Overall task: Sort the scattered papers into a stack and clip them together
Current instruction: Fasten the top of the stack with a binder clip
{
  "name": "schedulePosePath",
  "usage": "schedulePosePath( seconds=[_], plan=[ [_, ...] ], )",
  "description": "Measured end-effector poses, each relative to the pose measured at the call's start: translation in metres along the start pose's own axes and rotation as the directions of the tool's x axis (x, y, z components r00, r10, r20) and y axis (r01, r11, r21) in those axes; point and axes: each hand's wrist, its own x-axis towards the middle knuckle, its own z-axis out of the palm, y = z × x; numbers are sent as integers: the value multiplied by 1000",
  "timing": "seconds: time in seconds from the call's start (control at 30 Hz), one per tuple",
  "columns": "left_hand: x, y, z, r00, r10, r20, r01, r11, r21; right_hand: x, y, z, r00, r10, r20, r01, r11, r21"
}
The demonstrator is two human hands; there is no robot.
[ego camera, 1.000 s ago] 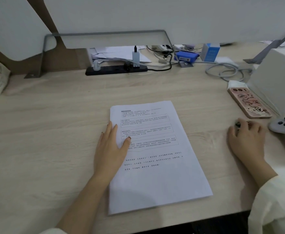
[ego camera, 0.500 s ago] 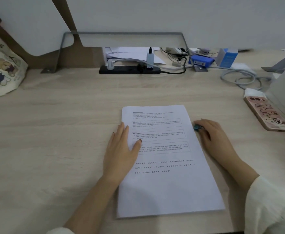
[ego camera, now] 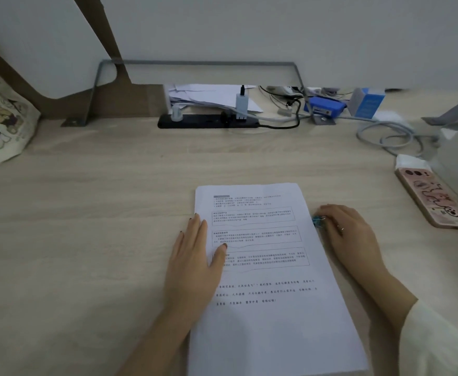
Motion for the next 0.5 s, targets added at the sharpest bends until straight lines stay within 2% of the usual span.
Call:
schedulePosePath(
  seconds=[0.17, 0.33, 0.43, 0.5],
  plan=[
    [-2, 8, -7, 999, -23, 28, 22, 1000, 10, -4, -2, -1, 990, -124, 62, 129, 988, -84],
    [-3, 8, -6, 998, -7, 56, 4, 998, 62, -8, -16, -18, 998, -2, 70, 8, 997, -80],
    [-2, 7, -6, 998, -3, 56, -1, 998, 57, 2, -27, -39, 994, 106, 5, -106, 992, 62],
    [-2, 7, -7, 998, -3, 64, 2, 1000, 15, 11, -40, -56, 974, 223, 48, -227, 930, 290]
  ],
)
